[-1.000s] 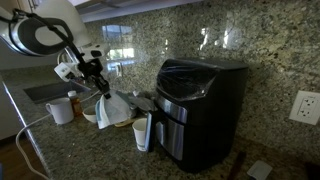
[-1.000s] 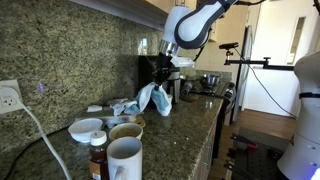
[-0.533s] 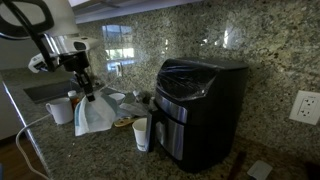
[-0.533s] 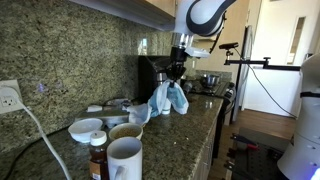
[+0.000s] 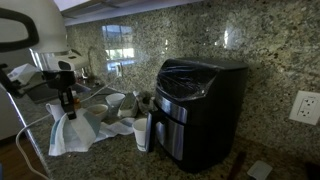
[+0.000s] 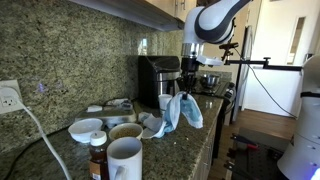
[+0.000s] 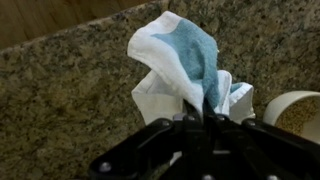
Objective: Use the cloth to wipe the kitchen surface
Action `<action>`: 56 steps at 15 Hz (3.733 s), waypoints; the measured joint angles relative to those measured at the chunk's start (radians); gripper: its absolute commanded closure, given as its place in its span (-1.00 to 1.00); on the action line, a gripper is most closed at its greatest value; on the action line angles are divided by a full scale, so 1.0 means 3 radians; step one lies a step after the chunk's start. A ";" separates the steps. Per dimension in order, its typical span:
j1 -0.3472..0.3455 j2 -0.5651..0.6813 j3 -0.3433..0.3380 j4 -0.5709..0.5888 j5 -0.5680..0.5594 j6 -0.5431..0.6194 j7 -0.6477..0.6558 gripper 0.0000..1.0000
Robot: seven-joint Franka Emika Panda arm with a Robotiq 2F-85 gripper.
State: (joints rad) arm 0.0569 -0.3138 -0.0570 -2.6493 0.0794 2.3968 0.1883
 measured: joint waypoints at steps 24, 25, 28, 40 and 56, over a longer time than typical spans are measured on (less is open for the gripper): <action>-0.0031 0.1341 -0.0162 -0.0114 -0.1276 0.1393 0.1563 0.96; -0.0016 0.1376 -0.0140 -0.0048 -0.1270 0.1449 0.1564 0.96; 0.0057 0.1561 0.0045 0.0121 -0.0979 0.1715 0.1441 0.96; -0.0638 0.1927 0.1504 0.0326 0.1163 0.1630 -0.0592 0.96; -0.0202 0.1189 0.0523 -0.0428 0.0898 0.0596 0.0055 0.96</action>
State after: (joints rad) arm -0.0037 0.0429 0.0999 -2.7778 0.3487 2.5757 0.2048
